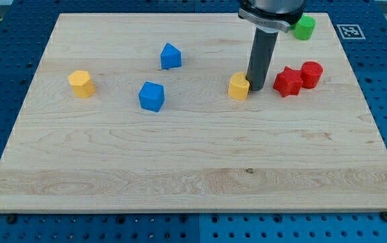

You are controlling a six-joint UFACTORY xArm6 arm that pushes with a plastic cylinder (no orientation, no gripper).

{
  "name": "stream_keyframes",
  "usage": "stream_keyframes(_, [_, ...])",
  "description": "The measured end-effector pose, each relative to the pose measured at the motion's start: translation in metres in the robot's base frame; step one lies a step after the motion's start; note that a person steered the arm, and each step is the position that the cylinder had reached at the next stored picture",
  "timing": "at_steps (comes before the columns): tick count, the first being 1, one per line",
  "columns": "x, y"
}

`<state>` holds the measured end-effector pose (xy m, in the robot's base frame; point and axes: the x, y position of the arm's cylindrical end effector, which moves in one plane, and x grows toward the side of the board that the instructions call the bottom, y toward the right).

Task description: Slide the heart into the blue cube

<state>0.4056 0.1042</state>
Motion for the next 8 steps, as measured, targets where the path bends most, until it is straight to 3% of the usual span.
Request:
stream_keyframes(4, [0.000,-0.086])
stream_keyframes(8, [0.031,-0.103])
